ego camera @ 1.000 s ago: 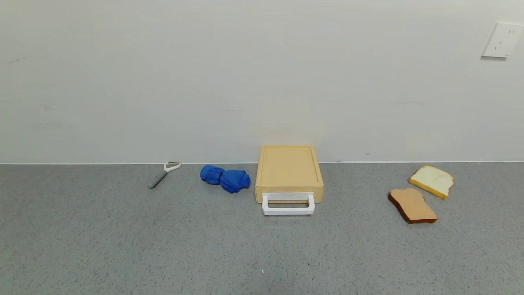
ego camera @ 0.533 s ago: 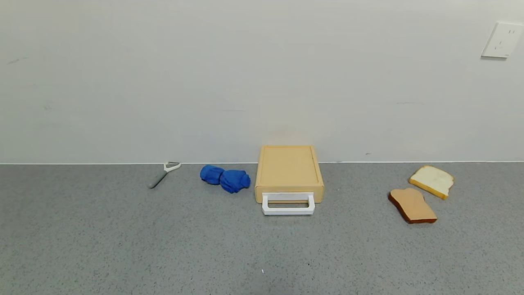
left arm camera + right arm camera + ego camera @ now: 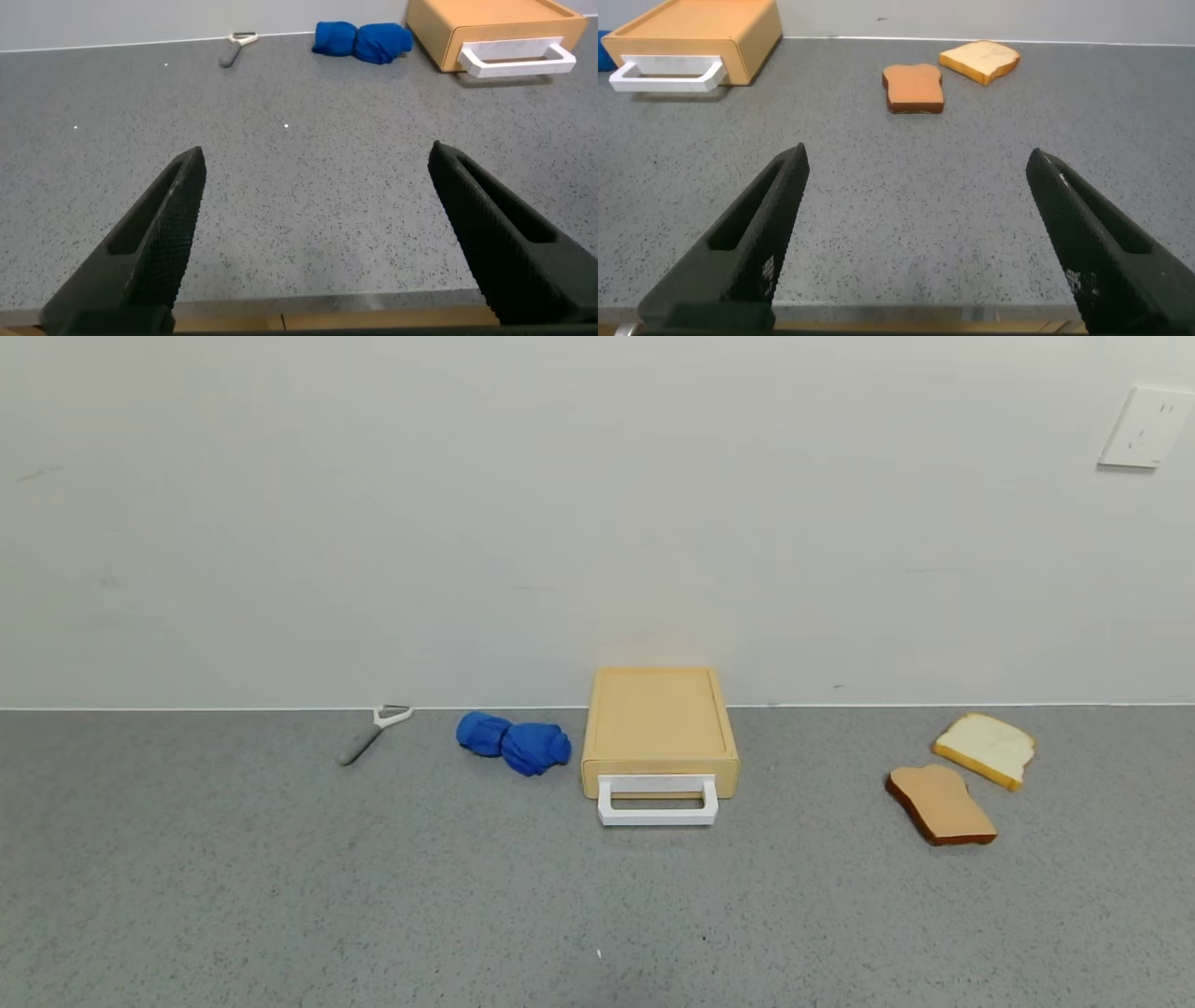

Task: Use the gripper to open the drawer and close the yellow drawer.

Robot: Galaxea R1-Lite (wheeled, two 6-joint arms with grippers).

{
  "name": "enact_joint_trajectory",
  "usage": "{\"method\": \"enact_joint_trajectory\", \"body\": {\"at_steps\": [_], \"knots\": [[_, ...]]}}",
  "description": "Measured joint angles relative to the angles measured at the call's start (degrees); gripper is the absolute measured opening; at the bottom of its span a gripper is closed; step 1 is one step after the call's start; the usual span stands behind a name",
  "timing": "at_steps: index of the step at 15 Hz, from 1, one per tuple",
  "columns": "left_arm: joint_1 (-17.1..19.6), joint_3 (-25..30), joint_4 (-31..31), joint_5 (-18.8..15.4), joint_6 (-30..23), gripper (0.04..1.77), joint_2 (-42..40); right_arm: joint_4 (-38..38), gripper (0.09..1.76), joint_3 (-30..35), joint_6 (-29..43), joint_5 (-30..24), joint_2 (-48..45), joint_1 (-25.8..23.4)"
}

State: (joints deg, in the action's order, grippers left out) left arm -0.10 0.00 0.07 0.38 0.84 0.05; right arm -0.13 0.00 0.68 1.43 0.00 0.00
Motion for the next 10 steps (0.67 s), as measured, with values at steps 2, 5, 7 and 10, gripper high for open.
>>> {"method": "enact_joint_trajectory", "body": {"at_steps": [2,5,7,10], "knots": [[0.0,0.0,-0.1,0.1,0.0,1.72,0.0,0.0,1.71,0.0,0.0,0.0,0.0,0.0],[0.0,0.0,0.0,0.1,0.1,1.72,0.0,0.0,1.71,0.0,0.0,0.0,0.0,0.0],[0.0,0.0,0.0,0.1,0.1,1.72,0.0,0.0,1.71,0.0,0.0,0.0,0.0,0.0],[0.0,0.0,0.0,0.1,0.1,1.72,0.0,0.0,1.71,0.0,0.0,0.0,0.0,0.0]]}}
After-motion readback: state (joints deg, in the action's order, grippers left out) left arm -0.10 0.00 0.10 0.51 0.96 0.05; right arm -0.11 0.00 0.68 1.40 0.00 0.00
